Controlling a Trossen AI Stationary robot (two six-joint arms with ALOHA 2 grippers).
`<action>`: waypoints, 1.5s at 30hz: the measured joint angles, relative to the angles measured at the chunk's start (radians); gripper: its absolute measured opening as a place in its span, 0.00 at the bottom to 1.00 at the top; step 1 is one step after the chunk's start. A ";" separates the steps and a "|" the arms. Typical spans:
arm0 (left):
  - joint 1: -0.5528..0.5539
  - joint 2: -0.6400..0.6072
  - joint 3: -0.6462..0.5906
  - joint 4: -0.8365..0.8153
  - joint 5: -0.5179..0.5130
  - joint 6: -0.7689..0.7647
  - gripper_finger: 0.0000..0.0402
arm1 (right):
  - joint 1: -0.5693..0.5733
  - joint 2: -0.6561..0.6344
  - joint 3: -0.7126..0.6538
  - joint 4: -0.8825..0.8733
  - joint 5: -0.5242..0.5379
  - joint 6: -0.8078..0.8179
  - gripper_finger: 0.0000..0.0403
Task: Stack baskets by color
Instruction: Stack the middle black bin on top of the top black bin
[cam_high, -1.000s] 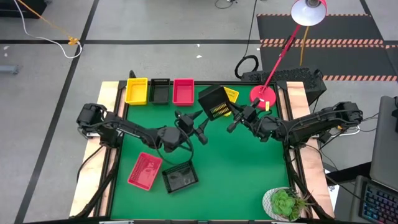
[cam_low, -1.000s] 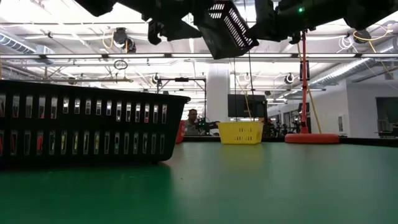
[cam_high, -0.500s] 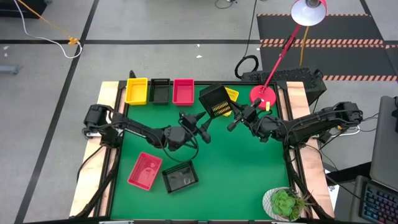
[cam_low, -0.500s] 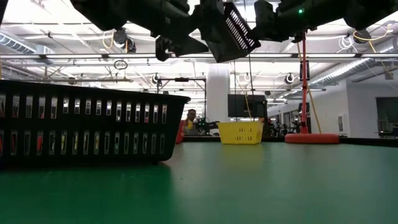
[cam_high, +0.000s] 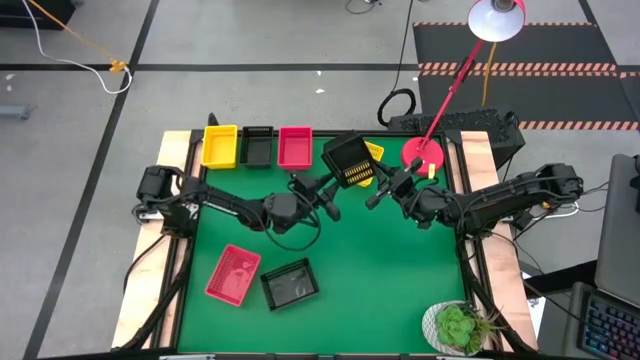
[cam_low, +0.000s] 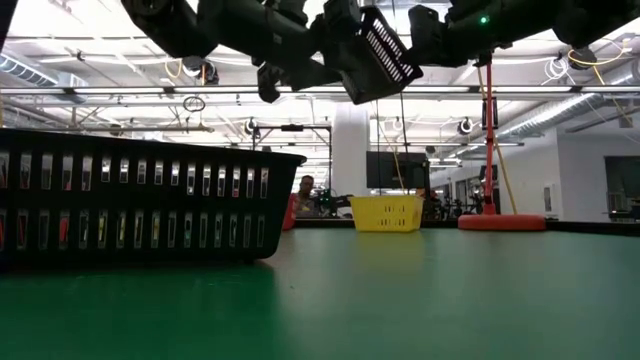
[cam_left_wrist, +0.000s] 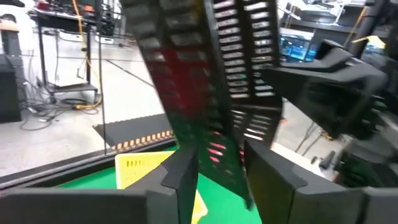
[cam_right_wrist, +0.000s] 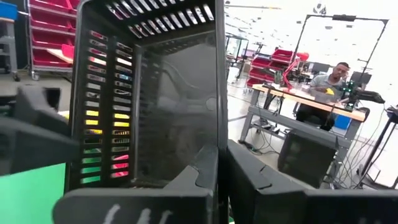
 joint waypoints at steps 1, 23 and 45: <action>0.007 0.000 0.004 0.000 0.000 0.002 0.34 | 0.000 0.003 0.000 0.000 0.003 -0.005 0.03; 0.048 0.000 0.040 -0.078 0.020 -0.022 0.05 | 0.000 0.038 0.001 0.036 0.025 -0.030 0.03; 0.058 -0.007 0.040 -0.075 0.034 0.003 0.04 | 0.054 0.027 0.001 0.048 -0.052 0.012 0.59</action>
